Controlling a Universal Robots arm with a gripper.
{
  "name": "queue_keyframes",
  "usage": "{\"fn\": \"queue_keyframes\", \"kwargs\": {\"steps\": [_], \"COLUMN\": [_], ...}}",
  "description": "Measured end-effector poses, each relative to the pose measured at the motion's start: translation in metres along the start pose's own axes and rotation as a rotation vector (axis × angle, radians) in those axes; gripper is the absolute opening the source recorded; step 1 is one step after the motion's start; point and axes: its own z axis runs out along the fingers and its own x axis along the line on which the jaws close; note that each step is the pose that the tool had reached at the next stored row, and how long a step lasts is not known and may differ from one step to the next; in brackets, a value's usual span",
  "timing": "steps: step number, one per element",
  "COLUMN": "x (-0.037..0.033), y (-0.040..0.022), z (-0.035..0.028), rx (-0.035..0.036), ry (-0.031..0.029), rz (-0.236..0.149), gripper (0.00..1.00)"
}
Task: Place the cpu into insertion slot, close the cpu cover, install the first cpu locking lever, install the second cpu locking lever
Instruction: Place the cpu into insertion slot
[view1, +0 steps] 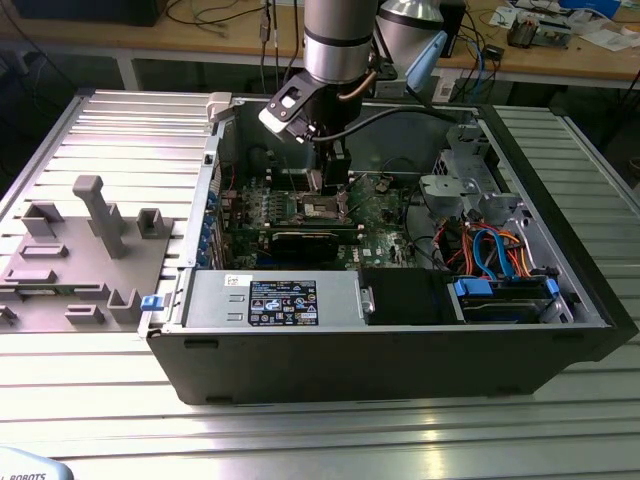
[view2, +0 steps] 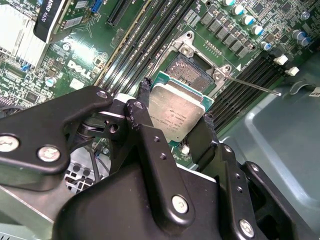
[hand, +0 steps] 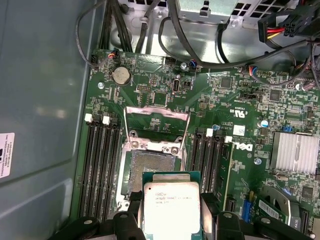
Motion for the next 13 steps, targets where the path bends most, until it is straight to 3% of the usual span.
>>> {"fn": "queue_keyframes", "kwargs": {"steps": [13], "x": [-0.0001], "y": [-0.0001], "z": [0.0031], "rx": [0.0], "ry": [0.0], "rz": [0.0], "gripper": [0.55]}}
